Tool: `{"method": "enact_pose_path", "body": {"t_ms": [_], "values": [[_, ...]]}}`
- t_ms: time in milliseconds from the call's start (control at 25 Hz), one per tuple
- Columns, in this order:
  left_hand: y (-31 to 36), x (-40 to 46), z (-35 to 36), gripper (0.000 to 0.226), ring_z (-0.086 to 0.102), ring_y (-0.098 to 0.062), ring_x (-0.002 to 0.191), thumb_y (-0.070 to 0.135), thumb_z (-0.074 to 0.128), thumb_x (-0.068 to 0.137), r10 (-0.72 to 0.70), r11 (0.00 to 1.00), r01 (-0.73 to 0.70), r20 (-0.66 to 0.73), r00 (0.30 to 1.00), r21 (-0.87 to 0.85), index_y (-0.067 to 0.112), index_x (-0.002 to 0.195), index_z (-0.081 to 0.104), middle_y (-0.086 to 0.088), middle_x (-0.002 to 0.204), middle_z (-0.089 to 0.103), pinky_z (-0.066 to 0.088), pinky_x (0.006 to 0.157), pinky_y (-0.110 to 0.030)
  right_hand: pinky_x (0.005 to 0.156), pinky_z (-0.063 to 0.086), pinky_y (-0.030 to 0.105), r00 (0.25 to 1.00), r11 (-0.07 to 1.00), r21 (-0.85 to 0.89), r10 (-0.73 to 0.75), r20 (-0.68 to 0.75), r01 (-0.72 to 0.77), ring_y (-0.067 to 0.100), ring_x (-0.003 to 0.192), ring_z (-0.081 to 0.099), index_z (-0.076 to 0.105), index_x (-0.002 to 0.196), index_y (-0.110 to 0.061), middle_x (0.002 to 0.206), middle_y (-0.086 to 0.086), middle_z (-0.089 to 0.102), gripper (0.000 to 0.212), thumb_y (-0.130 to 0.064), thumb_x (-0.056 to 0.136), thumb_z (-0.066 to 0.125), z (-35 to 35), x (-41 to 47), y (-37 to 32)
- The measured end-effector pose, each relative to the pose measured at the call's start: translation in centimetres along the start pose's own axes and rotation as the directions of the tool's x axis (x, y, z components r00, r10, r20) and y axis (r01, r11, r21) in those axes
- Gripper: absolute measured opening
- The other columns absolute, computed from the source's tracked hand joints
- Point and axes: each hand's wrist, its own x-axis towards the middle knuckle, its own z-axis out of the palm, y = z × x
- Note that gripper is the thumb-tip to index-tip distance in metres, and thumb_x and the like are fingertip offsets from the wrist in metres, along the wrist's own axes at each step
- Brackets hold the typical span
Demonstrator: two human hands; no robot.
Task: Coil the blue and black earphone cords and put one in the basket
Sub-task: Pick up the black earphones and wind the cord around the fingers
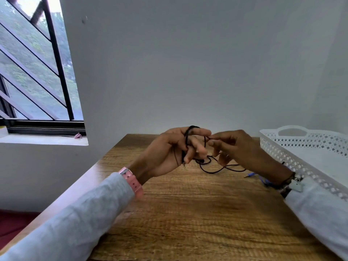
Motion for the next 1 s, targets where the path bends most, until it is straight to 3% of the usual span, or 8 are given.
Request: {"method": "enact_pose_path", "body": {"t_ms": [80,160,320,480,680,800,920,1000], "values": [[0.1,0.0,0.1,0.052,0.065,-0.015,0.064,-0.01,0.034,0.072,0.05,0.992,-0.059,-0.079,0.996,-0.109,-0.007,0.122,0.049,-0.014,0.096,0.071,0.053,0.075,-0.028,0.049,0.052,0.021,0.989,0.957,-0.249,-0.145,0.035,0.149,0.012,0.05,0.062,0.057,0.09,-0.047,0.068,0.001,0.066,0.025,-0.023,0.093,0.055,1.7,-0.4,0.5],[0.3,0.2,0.1,0.054,0.069,-0.018,0.082,-0.013,0.036,0.077,0.089,0.983,-0.114,-0.172,0.981,-0.143,-0.005,0.131,0.041,-0.016,0.114,0.067,0.054,0.082,-0.029,0.049,0.051,0.02,0.975,0.931,-0.302,-0.172,0.138,0.206,0.008,0.049,0.06,0.055,0.096,-0.045,0.07,0.0,0.064,0.021,-0.025,0.095,0.05,3.6,-1.0,0.9],[0.3,0.7,-0.5,0.053,0.066,-0.023,0.105,-0.015,0.033,0.089,0.093,0.973,0.008,-0.423,0.901,0.231,0.002,0.139,0.028,-0.013,0.118,0.065,0.049,0.096,-0.031,0.052,0.045,0.015,0.955,0.912,-0.356,-0.107,0.277,0.205,0.0,0.053,0.056,0.054,0.118,-0.029,0.068,-0.007,0.06,0.023,-0.029,0.096,0.047,4.9,-1.4,1.3],[-0.6,0.3,-0.1,0.055,0.061,-0.009,0.106,0.003,0.044,0.093,0.076,0.641,0.251,-0.385,0.92,0.725,0.012,0.143,0.022,-0.002,0.109,0.066,0.041,0.101,-0.027,0.054,0.041,0.019,0.92,0.756,-0.524,-0.311,0.24,0.392,0.004,0.055,0.055,0.066,0.102,-0.018,0.071,-0.01,0.064,0.018,-0.026,0.093,0.053,3.7,-1.1,0.9],[-0.6,-0.1,0.0,0.031,0.068,-0.01,0.079,0.003,0.038,0.092,0.046,0.357,0.229,-0.262,0.964,0.905,0.016,0.116,0.054,0.006,0.082,0.067,0.049,0.087,-0.033,0.055,0.046,0.022,0.897,0.716,-0.546,-0.397,0.195,0.435,0.003,0.059,0.056,0.067,0.09,-0.03,0.07,-0.011,0.066,0.02,-0.043,0.085,0.053,1.5,-0.6,0.2],[-0.3,-0.4,-0.2,0.024,0.068,-0.018,0.07,0.011,0.042,0.091,-0.187,0.448,0.288,-0.227,0.956,0.846,0.014,0.11,0.056,-0.007,0.087,0.071,0.051,0.074,-0.032,0.057,0.048,0.02,0.874,0.721,-0.507,-0.457,0.163,0.472,0.006,0.065,0.059,0.069,0.088,-0.023,0.072,-0.008,0.067,0.019,-0.04,0.081,0.063,0.9,-0.7,-0.7],[0.2,-0.5,-0.2,0.029,0.06,-0.015,0.052,0.008,0.039,0.087,-0.327,0.723,0.263,-0.019,0.945,0.639,0.003,0.107,0.06,-0.008,0.08,0.071,0.049,0.059,-0.021,0.058,0.053,0.022,0.902,0.86,-0.324,-0.43,-0.042,0.395,0.011,0.063,0.064,0.067,0.092,-0.02,0.071,-0.007,0.068,0.019,-0.032,0.078,0.067,0.6,-0.6,-1.1],[0.5,-0.3,0.1,0.034,0.056,-0.01,0.045,-0.001,0.031,0.084,-0.269,0.914,0.199,0.161,0.949,0.354,-0.003,0.1,0.061,-0.008,0.072,0.071,0.048,0.052,-0.017,0.054,0.056,0.03,0.937,0.955,-0.054,-0.297,-0.182,0.292,0.017,0.053,0.062,0.066,0.093,-0.019,0.066,-0.002,0.065,0.018,-0.028,0.078,0.067,0.5,-0.4,-1.2]]}}
